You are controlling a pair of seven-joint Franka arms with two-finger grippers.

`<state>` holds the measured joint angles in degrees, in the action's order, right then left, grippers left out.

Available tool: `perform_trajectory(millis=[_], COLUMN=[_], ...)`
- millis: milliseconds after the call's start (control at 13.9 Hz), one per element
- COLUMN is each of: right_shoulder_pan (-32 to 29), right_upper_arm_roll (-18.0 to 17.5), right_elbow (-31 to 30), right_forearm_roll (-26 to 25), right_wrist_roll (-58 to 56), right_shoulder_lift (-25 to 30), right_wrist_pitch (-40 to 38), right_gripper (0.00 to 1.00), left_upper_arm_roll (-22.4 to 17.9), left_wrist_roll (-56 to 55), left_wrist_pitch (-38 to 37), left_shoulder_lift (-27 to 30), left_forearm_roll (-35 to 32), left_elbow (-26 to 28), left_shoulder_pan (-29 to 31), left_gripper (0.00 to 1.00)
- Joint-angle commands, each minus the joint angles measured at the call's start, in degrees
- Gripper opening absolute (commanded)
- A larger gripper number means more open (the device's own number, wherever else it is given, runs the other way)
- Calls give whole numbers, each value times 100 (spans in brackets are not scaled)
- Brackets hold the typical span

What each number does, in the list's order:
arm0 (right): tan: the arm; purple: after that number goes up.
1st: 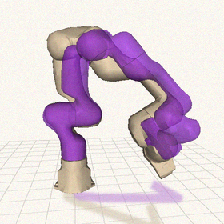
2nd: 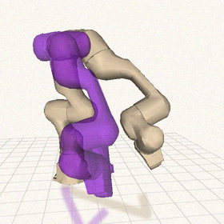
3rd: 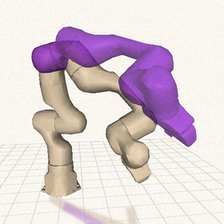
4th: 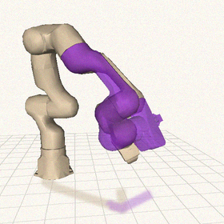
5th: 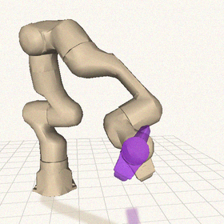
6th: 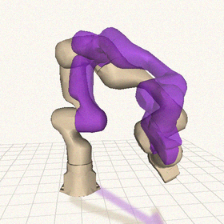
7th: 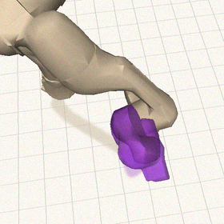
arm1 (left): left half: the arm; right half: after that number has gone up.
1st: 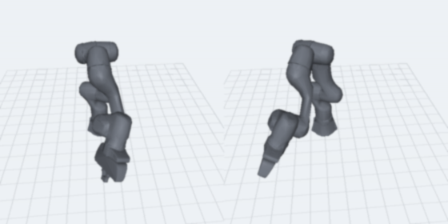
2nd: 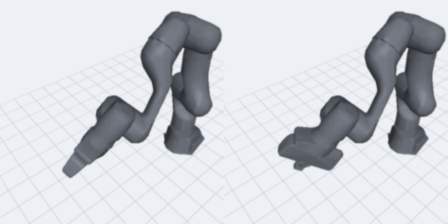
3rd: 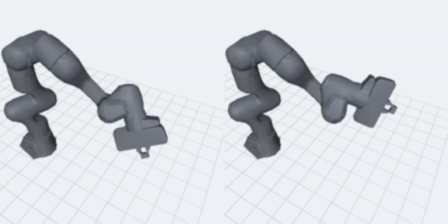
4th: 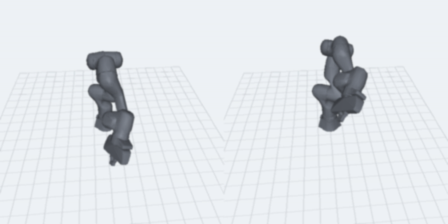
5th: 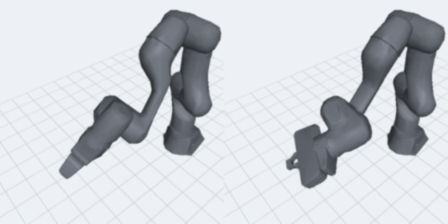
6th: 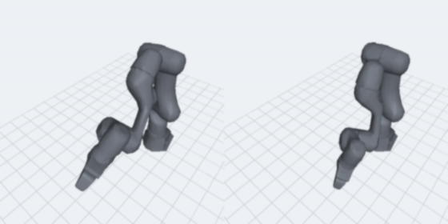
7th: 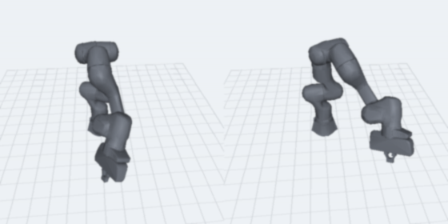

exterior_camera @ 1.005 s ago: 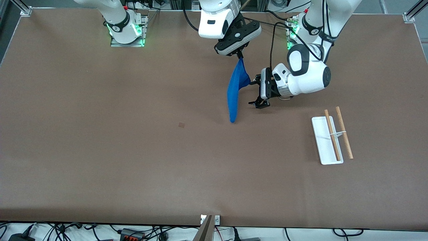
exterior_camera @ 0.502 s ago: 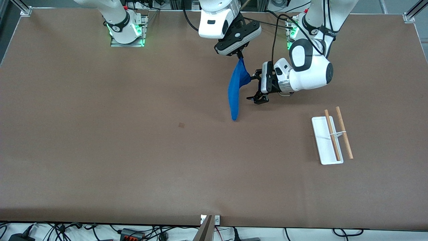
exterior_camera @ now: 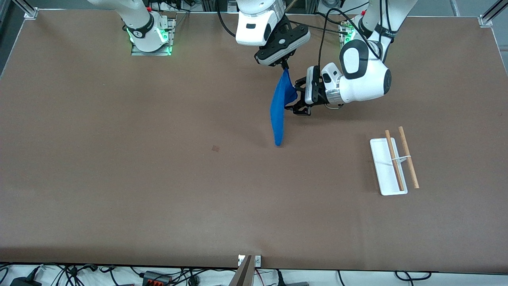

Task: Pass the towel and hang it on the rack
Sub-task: 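Grasp the hanging towel with the left gripper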

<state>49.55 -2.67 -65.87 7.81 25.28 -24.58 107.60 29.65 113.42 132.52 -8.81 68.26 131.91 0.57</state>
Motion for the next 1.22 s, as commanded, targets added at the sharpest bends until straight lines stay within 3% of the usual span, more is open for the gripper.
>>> perform_trajectory(millis=[0,72,144,502,574,646,933,1149], right_shoulder_pan=[64,55,55,46,37,20,-181,-498], right_upper_arm_roll=[39,39,39,39,47,91,170,267], right_elbow=[127,127,127,127,127,127,127,127], right_forearm_roll=[-51,-51,-51,-60,-69,-86,-340,-665], right_wrist_roll=[135,126,135,65,56,47,30,30], right_shoulder_lift=[-55,-47,-47,-47,-47,-38,102,173], right_wrist_pitch=[-19,-19,-11,-54,-63,-90,-475,-721], right_gripper=[0,0,0,0,11,99,100,100], left_upper_arm_roll=[67,67,67,58,58,41,-21,-30], left_wrist_roll=[233,233,207,145,145,145,92,-590], left_wrist_pitch=[-7,2,20,143,169,178,310,301], left_shoulder_lift=[125,125,125,134,134,151,231,423], left_forearm_roll=[214,214,214,214,214,223,-22,-1030], left_elbow=[98,90,81,-25,-25,-42,-42,-86], left_shoulder_pan=[75,84,84,93,93,101,337,776], left_gripper=[15,4,1,1,1,1,1,1])
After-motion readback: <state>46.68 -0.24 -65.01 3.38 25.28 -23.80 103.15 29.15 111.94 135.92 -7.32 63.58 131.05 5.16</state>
